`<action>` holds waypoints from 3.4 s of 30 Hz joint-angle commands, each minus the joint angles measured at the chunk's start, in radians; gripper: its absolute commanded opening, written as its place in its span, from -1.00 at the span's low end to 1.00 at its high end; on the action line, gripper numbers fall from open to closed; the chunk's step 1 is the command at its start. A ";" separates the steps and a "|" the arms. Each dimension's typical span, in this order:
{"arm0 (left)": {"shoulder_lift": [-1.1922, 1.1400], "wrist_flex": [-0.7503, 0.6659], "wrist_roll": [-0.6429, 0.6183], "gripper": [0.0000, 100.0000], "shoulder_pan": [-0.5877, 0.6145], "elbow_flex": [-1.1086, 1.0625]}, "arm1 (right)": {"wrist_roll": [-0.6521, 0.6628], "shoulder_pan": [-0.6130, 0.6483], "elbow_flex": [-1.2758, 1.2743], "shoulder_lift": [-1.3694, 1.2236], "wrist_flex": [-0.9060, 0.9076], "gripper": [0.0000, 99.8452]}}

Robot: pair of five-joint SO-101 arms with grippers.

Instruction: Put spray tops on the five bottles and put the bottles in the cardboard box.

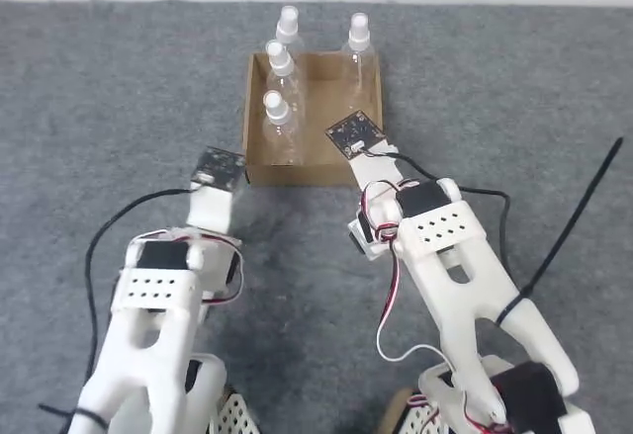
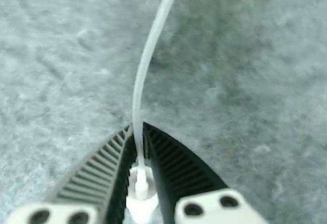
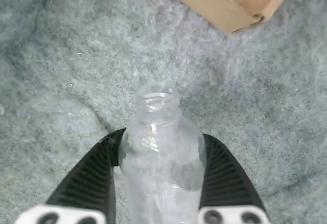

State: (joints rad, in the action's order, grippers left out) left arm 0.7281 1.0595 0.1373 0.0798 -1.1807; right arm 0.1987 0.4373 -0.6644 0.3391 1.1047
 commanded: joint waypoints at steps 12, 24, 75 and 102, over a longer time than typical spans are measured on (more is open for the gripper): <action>0.044 -0.115 -0.127 -0.98 0.175 0.073 | -0.002 -0.012 -0.003 0.050 -0.018 -0.92; 0.044 -0.213 -0.230 -0.98 0.311 0.074 | 0.000 -0.012 -0.003 0.050 -0.018 -0.92; 0.051 -0.051 -0.199 -0.48 0.879 0.214 | 0.000 -0.005 -0.014 0.050 -0.021 -0.92; 0.037 -0.041 0.322 -0.48 0.876 0.088 | 0.000 -0.007 -0.014 0.050 -0.021 -0.92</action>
State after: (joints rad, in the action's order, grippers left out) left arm 0.7388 1.0088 0.4442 0.9574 -1.1040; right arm 0.2002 0.4373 -0.6874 0.3391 1.1047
